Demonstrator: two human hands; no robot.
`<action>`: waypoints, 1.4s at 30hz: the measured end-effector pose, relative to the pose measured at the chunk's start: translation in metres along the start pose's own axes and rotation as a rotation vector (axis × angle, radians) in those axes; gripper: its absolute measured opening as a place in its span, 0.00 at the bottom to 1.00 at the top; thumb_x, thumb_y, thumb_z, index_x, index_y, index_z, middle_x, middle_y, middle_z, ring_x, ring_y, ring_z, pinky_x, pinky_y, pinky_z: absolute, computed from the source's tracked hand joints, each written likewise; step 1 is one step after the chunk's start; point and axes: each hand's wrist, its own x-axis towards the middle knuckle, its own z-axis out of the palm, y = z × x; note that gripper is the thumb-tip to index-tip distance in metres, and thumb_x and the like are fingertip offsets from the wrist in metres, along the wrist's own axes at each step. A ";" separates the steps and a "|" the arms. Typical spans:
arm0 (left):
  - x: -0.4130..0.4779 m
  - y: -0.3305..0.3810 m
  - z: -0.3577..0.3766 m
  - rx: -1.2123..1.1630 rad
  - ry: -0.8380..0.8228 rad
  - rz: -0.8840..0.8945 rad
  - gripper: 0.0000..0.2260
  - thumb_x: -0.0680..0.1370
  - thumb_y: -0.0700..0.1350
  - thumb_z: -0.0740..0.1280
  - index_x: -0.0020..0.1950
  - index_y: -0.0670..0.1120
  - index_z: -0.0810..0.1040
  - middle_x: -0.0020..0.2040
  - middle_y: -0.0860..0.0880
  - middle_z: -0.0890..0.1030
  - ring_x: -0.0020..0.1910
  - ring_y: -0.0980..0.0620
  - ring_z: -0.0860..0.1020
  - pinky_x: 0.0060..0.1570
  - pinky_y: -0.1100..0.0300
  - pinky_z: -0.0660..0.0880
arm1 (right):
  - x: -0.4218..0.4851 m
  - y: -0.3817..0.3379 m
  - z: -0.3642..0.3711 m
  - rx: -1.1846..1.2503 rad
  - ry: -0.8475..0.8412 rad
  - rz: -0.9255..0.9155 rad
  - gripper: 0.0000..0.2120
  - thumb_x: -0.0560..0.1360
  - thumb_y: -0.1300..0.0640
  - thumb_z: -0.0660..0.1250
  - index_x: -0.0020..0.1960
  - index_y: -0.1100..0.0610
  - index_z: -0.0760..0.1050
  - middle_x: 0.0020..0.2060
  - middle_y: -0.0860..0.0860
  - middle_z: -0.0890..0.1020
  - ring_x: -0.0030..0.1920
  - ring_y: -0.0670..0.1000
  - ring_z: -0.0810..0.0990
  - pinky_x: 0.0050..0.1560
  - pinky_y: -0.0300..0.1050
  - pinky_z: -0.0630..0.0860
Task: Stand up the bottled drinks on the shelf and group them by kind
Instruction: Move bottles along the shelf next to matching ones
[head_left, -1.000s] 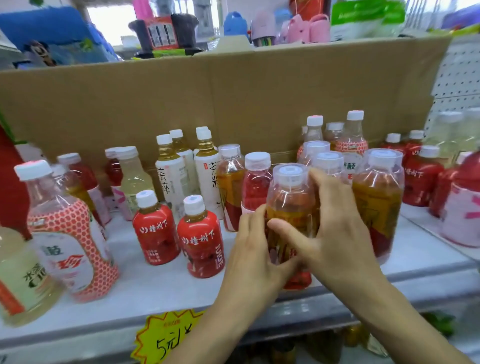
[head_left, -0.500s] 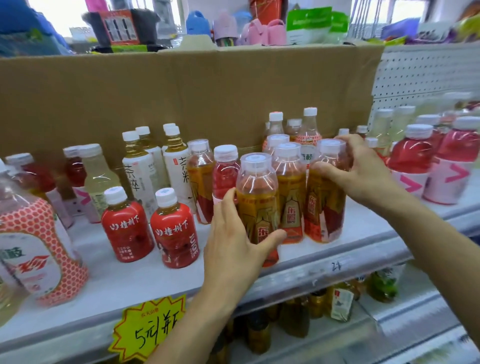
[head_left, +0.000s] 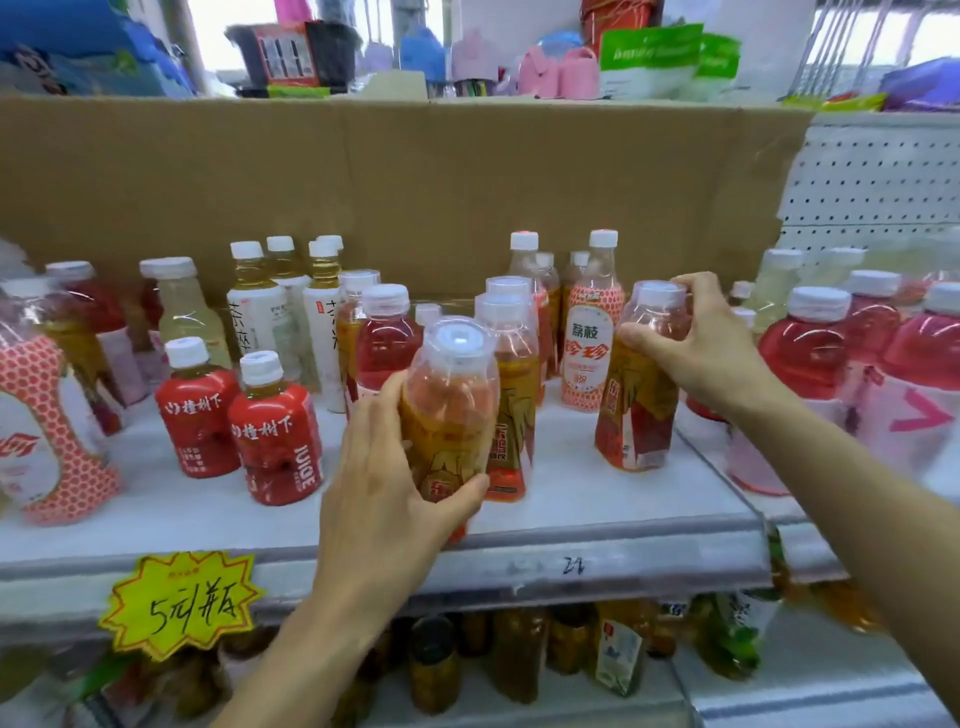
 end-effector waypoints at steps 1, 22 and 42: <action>-0.002 0.008 0.002 0.050 0.022 0.024 0.45 0.64 0.55 0.79 0.75 0.53 0.59 0.65 0.51 0.70 0.63 0.51 0.71 0.54 0.51 0.79 | 0.004 0.004 -0.003 0.003 -0.017 -0.009 0.27 0.73 0.49 0.75 0.63 0.53 0.64 0.51 0.48 0.78 0.52 0.51 0.80 0.54 0.49 0.79; 0.026 0.117 0.123 -0.157 -0.113 -0.165 0.44 0.74 0.55 0.73 0.79 0.58 0.45 0.75 0.59 0.59 0.75 0.58 0.61 0.73 0.56 0.64 | 0.021 -0.020 -0.058 -0.211 -0.533 -0.500 0.22 0.76 0.38 0.65 0.68 0.42 0.72 0.64 0.41 0.77 0.57 0.43 0.75 0.66 0.48 0.70; 0.160 0.079 0.001 -0.007 -0.281 -0.024 0.45 0.65 0.75 0.63 0.78 0.58 0.59 0.74 0.55 0.67 0.69 0.55 0.70 0.66 0.49 0.72 | 0.122 -0.083 -0.053 -0.488 -0.540 -0.488 0.25 0.71 0.34 0.68 0.61 0.49 0.76 0.54 0.44 0.81 0.53 0.46 0.80 0.56 0.47 0.77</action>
